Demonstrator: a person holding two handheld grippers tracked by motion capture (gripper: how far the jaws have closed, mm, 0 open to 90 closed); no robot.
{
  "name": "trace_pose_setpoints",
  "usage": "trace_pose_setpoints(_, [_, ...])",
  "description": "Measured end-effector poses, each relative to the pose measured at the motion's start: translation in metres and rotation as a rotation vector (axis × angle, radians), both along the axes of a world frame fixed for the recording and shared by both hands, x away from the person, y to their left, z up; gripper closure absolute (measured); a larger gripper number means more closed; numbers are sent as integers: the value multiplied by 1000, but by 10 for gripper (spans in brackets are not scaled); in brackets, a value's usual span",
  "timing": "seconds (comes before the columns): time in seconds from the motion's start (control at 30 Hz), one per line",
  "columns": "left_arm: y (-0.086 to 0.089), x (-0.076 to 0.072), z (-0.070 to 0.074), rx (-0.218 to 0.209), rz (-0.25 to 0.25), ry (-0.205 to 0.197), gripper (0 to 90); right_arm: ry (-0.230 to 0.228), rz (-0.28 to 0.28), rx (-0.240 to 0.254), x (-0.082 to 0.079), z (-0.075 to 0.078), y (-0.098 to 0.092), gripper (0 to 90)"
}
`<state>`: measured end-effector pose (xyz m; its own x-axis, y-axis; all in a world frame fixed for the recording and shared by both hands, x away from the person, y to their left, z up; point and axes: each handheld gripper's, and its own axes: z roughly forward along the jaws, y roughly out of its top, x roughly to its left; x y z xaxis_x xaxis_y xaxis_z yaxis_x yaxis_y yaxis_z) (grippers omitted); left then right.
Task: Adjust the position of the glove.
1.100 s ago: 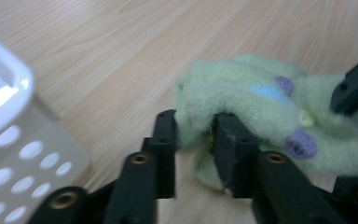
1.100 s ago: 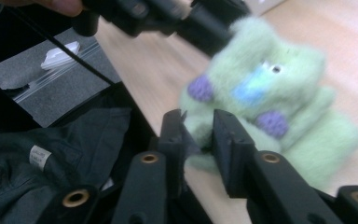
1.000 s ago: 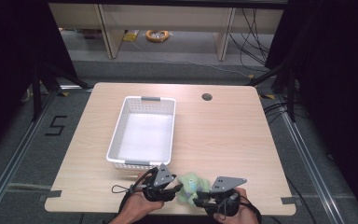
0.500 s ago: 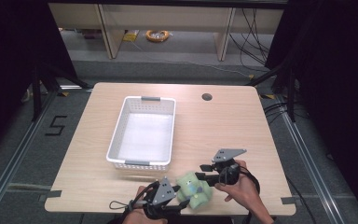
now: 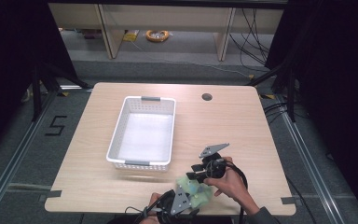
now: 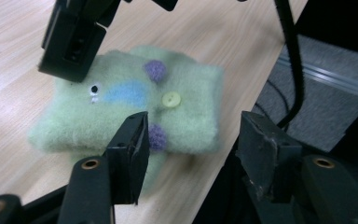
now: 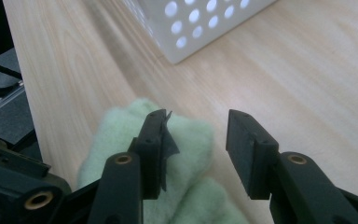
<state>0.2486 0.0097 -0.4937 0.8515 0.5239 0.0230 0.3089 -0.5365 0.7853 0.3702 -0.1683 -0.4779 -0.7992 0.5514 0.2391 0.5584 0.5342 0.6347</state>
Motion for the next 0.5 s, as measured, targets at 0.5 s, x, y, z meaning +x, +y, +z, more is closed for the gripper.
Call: trace_pose_setpoints(0.5, [-6, -5, 5, 2, -9, -53, 563, 39, -16, 2, -2, -9, -1, 728])
